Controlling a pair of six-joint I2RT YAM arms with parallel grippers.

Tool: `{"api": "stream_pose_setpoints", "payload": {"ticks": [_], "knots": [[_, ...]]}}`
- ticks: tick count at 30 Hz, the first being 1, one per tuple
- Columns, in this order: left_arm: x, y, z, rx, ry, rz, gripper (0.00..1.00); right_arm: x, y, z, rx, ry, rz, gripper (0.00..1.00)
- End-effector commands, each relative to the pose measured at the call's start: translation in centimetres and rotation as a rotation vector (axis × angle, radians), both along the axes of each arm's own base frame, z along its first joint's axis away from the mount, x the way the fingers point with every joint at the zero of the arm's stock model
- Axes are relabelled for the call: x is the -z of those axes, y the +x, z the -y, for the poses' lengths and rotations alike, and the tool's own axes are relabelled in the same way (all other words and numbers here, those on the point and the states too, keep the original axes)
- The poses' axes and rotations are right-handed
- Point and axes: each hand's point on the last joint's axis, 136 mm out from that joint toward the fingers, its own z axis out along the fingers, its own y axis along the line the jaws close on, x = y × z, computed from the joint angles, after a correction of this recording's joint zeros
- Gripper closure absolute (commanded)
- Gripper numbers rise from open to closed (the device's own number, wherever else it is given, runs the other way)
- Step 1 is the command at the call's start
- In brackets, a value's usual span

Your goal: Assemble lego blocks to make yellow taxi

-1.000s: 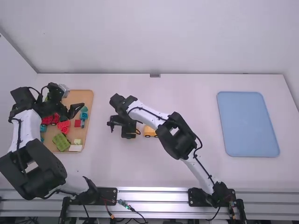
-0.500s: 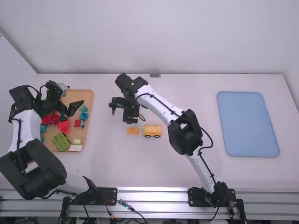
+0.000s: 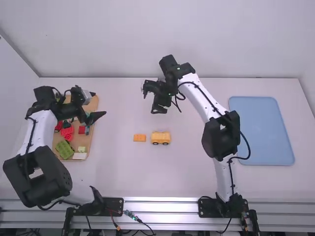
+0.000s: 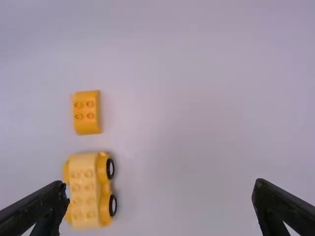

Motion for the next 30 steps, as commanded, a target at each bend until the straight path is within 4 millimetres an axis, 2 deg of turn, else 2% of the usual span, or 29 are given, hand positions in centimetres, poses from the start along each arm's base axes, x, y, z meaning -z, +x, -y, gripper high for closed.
{"api": "stream_pose_setpoints", "payload": {"ticks": [1, 3, 6, 9, 11, 13, 15, 17, 18, 21, 22, 24, 28, 30], "knots": [[0.7, 0.1, 2.3, 0.037, 0.032, -0.029, 0.01, -0.1, -0.2, 0.6, 0.053, -0.006, 0.005, 0.01], [0.8, 0.6, 3.5, 0.04, 0.011, -0.059, 0.01, -0.5, 1.4, 1.6, 0.169, -0.041, 0.079, 0.01], [0.4, 1.2, 5.3, 0.048, -0.032, -0.084, 0.01, -1.3, 2.0, 3.1, 0.261, -0.062, 0.17, 0.01], [0.5, 1.1, 6.4, 0.068, -0.037, -0.098, 0.01, -1.6, 1.2, 4.4, 0.284, -0.046, 0.212, 0.01], [1.6, 0.2, 7.6, 0.143, 0.036, -0.07, 0.01, -1.4, -0.3, 5.4, 0.25, 0.008, 0.222, 0.01], [2.6, -0.8, 8.6, 0.223, 0.091, -0.026, 0.01, -1.0, -1.5, 5.6, 0.2, 0.066, 0.21, 0.01], [4.1, -2.3, 10.0, 0.329, 0.127, 0.036, 0.01, -0.2, -3.0, 6.0, 0.142, 0.154, 0.183, 0.01], [6.1, -4.0, 11.5, 0.433, 0.132, 0.102, 0.01, 1.6, -4.3, 7.0, 0.141, 0.229, 0.135, 0.01], [6.3, -4.1, 11.6, 0.437, 0.131, 0.105, 0.01, 1.7, -4.3, 7.1, 0.142, 0.232, 0.132, 0.01], [9.0, -5.3, 12.7, 0.454, 0.055, 0.122, 0.01, 4.9, -5.9, 8.3, 0.158, 0.29, 0.065, 0.03], [9.0, -5.3, 12.7, 0.454, 0.055, 0.122, 0.01, 4.9, -5.9, 8.3, 0.158, 0.29, 0.065, 0.03], [10.3, -5.0, 12.9, 0.416, -0.013, 0.108, 0.01, 6.1, -6.8, 8.4, 0.147, 0.341, 0.063, 0.01], [12.6, -3.8, 13.1, 0.347, -0.103, 0.035, 0.01, 6.6, -7.2, 7.7, 0.096, 0.437, 0.143, 0.01], [13.1, -3.8, 13.6, 0.372, -0.144, 0.028, 0.01, 6.9, -7.7, 7.6, 0.071, 0.457, 0.159, 0.01]]}}
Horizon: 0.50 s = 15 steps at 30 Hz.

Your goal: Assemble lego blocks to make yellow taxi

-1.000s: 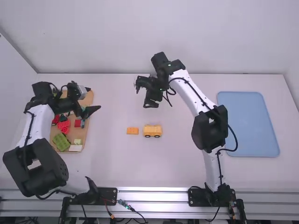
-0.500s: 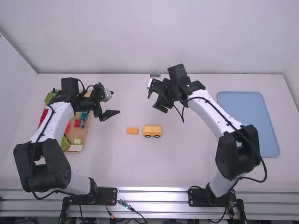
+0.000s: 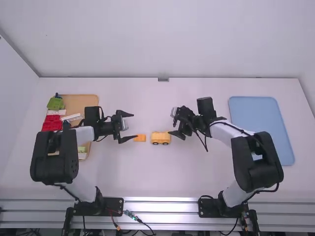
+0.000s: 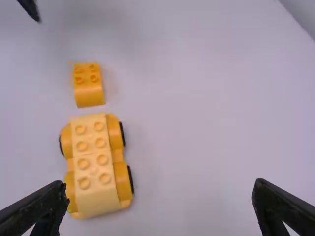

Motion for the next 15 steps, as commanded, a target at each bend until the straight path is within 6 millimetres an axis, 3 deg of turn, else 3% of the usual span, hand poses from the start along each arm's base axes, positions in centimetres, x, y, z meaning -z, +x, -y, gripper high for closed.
{"api": "stream_pose_setpoints", "payload": {"ticks": [1, 4, 8, 15], "knots": [[0.8, -1.1, 1.2, 0.032, -0.117, -0.137, 0.01, 0.2, -1.9, -0.8, -0.077, 0.063, -0.009, 0.01], [3.1, -1.1, 1.8, 0.066, -0.089, -0.133, 0.01, 1.1, -3.2, -0.7, -0.107, 0.077, -0.004, 0.01], [4.0, -1.3, 1.9, 0.096, -0.087, -0.152, 0.01, 1.6, -5.2, -1.0, -0.15, 0.132, -0.004, 0.01], [4.7, -1.8, 2.2, 0.164, -0.004, -0.16, 0.02, 3.2, -5.4, -1.7, -0.07, 0.094, 0.033, 0.01]]}}
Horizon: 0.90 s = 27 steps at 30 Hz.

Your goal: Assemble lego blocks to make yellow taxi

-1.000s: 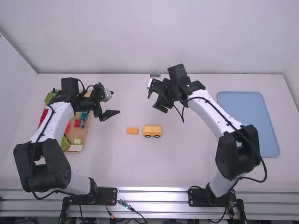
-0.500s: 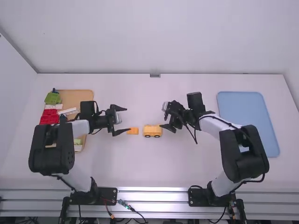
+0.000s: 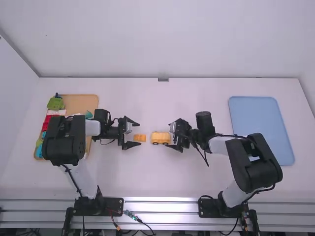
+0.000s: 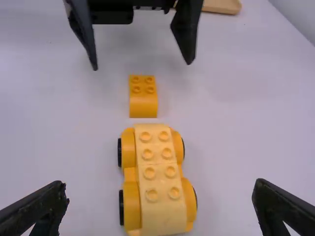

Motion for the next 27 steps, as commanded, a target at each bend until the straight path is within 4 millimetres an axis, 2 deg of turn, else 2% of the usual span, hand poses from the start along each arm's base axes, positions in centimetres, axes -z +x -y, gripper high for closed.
{"api": "stream_pose_setpoints", "payload": {"ticks": [1, 6, 11, 16, 19, 23, 27], "knots": [[0.2, 0.2, 0.4, 0.066, 0.047, 0.093, 0.02, 0.9, -0.4, -0.2, 0.037, -0.023, -0.038, 0.01], [0.7, 0.4, 0.5, 0.093, 0.134, 0.072, 0.02, 0.8, -0.8, -0.8, 0.016, -0.021, -0.035, 0.01], [1.0, -0.4, 0.7, 0.131, 0.117, 0.118, 0.02, 1.5, -0.1, -0.4, 0.041, -0.006, -0.053, 0.01], [2.9, -0.2, 1.0, 0.115, 0.067, 0.049, 0.03, 2.5, 0.5, -1.0, 0.011, 0.095, -0.122, 0.01], [3.2, -0.3, 1.3, 0.129, 0.048, 0.009, 0.03, 3.0, 0.8, -1.0, 0.004, 0.103, -0.157, 0.01], [3.2, -0.1, 1.1, 0.151, 0.04, -0.003, 0.05, 3.5, 1.2, -1.0, 0.008, 0.099, -0.178, 0.01], [3.7, 0.3, 1.2, 0.159, 0.064, -0.014, 0.13, 3.9, 0.8, -1.5, -0.01, 0.094, -0.177, 0.01]]}}
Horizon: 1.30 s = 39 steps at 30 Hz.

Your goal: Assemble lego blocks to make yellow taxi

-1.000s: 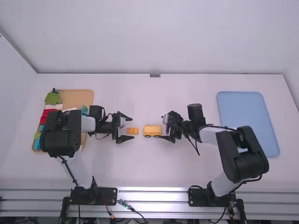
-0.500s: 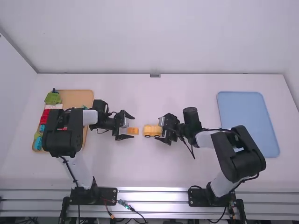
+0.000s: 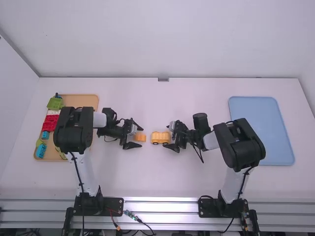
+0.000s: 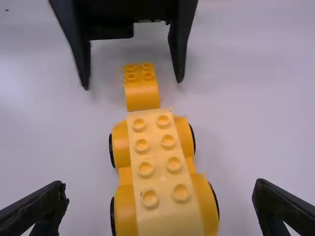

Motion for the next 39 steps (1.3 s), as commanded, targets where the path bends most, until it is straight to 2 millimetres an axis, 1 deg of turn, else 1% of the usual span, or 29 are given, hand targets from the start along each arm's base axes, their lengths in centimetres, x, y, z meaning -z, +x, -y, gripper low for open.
{"api": "stream_pose_setpoints", "payload": {"ticks": [1, 3, 4, 5, 7, 9, 11, 17, 20, 22, 24, 27, 29, 31, 32, 34, 36, 39], "knots": [[0.3, 0.3, 0.4, 0.02, -0.013, 0.027, 0.15, 0.1, -0.5, -0.7, -0.036, 0.014, -0.01, 0.01], [0.6, 0.5, 0.6, 0.006, -0.041, 0.023, 0.25, 0.2, -0.7, -0.9, -0.042, 0.011, -0.008, 0.01], [0.6, 0.5, 0.6, 0.002, -0.05, 0.021, 0.27, 0.2, -0.7, -1.0, -0.042, 0.011, -0.009, 0.01], [0.5, 0.6, 0.7, -0.005, -0.063, 0.02, 0.32, 0.2, -0.7, -1.0, -0.043, 0.009, -0.008, 0.01], [0.4, 0.5, 0.8, -0.006, -0.069, 0.019, 0.32, 0.1, -0.7, -1.0, -0.045, 0.013, -0.008, 0.01], [0.3, 0.6, 0.6, -0.01, -0.068, 0.016, 0.3, 0.1, -0.5, -0.9, -0.039, 0.013, -0.008, 0.01], [0.3, 0.6, 0.5, -0.011, -0.061, 0.002, 0.32, 0.0, -0.4, -0.8, -0.038, 0.014, -0.006, 0.01], [0.1, 0.5, 0.9, 0.0, -0.059, -0.008, 0.41, 0.1, -0.4, -0.9, -0.038, 0.013, -0.008, 0.01], [0.6, 0.5, 0.7, 0.0, -0.025, -0.012, 0.47, 0.1, -0.5, -0.9, -0.039, 0.013, -0.007, 0.01], [1.0, 0.3, 0.6, 0.004, -0.007, -0.021, 0.5, 0.0, -0.4, -0.9, -0.038, 0.014, -0.007, 0.01], [0.9, 0.1, 0.8, 0.009, -0.011, -0.024, 0.51, 0.1, -0.4, -0.9, -0.038, 0.011, -0.006, 0.01], [0.8, 0.4, 0.6, 0.001, -0.011, -0.021, 0.51, 0.1, -0.4, -0.9, -0.038, 0.013, -0.008, 0.01], [0.7, 0.5, 0.5, 0.001, -0.006, -0.03, 0.5, 0.1, -0.4, -0.9, -0.038, 0.013, -0.007, 0.01], [0.5, 0.6, 0.5, 0.001, -0.003, -0.045, 0.45, 0.1, -0.4, -0.9, -0.038, 0.013, -0.007, 0.01], [0.4, 0.7, 0.4, 0.001, 0.005, -0.056, 0.43, 0.1, -0.4, -0.9, -0.038, 0.013, -0.007, 0.01], [0.4, 0.9, 0.1, 0.003, 0.04, -0.079, 0.43, 0.1, -0.4, -0.9, -0.038, 0.013, -0.007, 0.01], [0.2, 0.9, -0.2, 0.011, 0.075, -0.105, 0.43, 0.1, -0.4, -0.9, -0.039, 0.013, -0.007, 0.01], [-0.1, 0.5, -0.5, 0.054, 0.117, -0.11, 0.44, 0.0, -0.4, -0.9, -0.039, 0.014, -0.007, 0.01]]}}
